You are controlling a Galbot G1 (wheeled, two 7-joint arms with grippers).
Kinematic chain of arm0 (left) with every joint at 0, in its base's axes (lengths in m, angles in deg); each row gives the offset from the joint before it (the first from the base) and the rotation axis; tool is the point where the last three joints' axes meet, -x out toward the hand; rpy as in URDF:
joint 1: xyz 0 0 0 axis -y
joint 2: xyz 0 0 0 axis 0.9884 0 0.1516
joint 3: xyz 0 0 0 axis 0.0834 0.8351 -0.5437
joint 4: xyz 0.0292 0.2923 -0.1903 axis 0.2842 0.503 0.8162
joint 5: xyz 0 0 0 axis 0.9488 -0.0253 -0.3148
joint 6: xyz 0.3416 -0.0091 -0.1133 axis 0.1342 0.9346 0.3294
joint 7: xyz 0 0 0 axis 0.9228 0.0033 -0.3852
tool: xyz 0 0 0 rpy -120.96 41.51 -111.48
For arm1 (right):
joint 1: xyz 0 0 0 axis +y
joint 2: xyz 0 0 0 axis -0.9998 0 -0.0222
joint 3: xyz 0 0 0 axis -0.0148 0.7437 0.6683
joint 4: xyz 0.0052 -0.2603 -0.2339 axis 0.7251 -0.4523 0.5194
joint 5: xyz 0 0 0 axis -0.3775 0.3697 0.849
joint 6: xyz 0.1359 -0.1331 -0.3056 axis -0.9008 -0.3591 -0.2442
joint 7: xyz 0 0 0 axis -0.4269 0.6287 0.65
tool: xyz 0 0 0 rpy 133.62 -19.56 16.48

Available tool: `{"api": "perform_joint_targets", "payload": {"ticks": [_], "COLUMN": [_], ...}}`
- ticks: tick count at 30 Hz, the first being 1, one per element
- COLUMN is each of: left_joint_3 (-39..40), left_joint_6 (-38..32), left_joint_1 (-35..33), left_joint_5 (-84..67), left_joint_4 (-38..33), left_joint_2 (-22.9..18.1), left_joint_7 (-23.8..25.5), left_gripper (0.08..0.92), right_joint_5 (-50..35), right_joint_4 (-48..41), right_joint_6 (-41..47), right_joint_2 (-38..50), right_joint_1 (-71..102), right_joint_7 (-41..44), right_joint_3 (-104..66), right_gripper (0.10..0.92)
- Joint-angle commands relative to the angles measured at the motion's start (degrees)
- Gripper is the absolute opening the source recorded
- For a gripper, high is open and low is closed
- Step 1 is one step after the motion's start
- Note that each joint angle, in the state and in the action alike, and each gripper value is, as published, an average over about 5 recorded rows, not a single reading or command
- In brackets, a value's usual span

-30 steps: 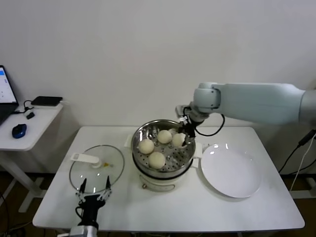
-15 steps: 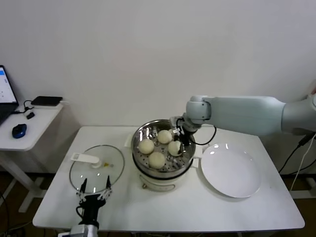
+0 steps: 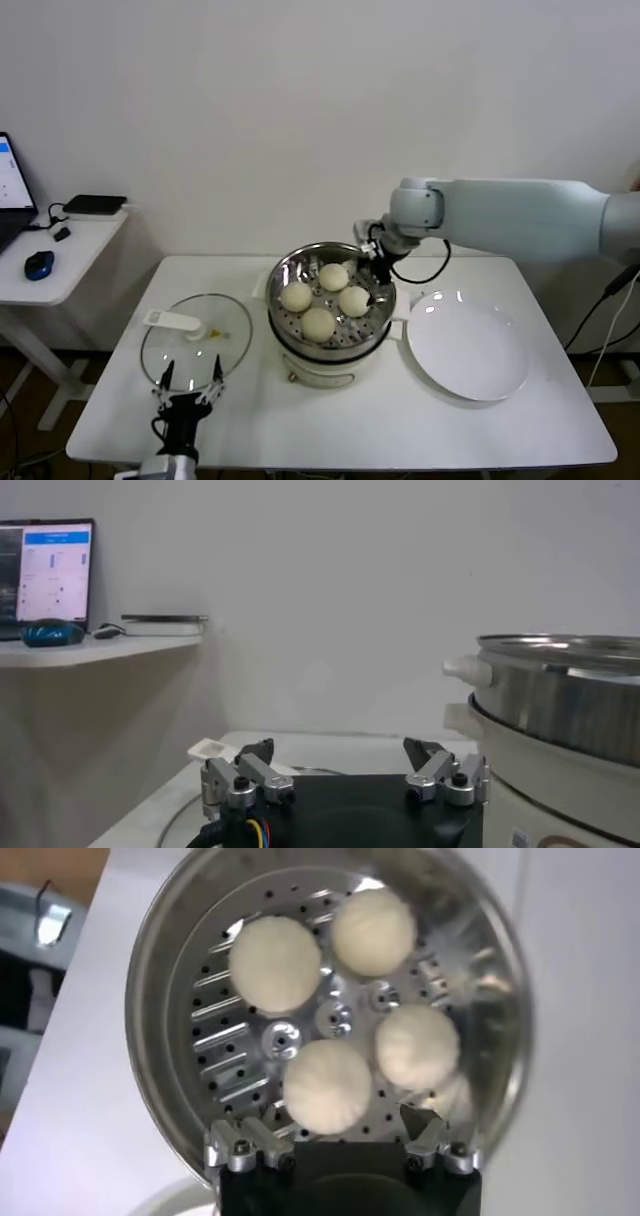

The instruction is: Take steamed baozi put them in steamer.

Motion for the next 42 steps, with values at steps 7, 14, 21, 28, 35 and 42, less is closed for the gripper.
{"api": "perform_joint_targets", "payload": {"ticks": [7, 14, 21, 28, 35, 42], "left_joint_3": [0.8, 0.9, 1.3, 2.3, 2.2, 2.2], "left_joint_6": [0.2, 0.3, 0.2, 0.1, 0.1, 0.0], "left_joint_1": [0.1, -0.1, 0.1, 0.1, -0.1, 0.0], "left_joint_5": [1.2, 1.9, 2.9, 3.6, 3.5, 3.6], "left_joint_4": [-0.4, -0.8, -0.2, -0.1, -0.4, -0.1], "left_joint_2": [-0.3, -0.6, -1.0, -1.2, -0.8, -0.8], "left_joint_7": [0.2, 0.2, 0.2, 0.2, 0.1, 0.1], "left_gripper": [0.823, 0.823, 0.823, 0.823, 0.823, 0.823], "right_joint_5": [-4.3, -2.1, 1.2, 6.9, 13.6, 23.2], "right_joint_4": [11.7, 17.6, 21.8, 24.8, 30.2, 34.1], "right_joint_6": [2.1, 0.9, -10.9, -19.4, -25.8, -30.1], "right_joint_2": [21.3, 29.4, 33.6, 29.0, 9.2, -6.3], "right_joint_1": [13.6, 37.7, 67.3, 93.1, 117.1, 129.8], "right_joint_7": [-33.0, -46.7, -52.5, -54.2, -53.4, -51.1], "right_joint_3": [-25.4, -48.0, -73.0, -95.0, -118.0, -125.9], "right_gripper": [0.823, 0.823, 0.823, 0.823, 0.823, 0.823]}}
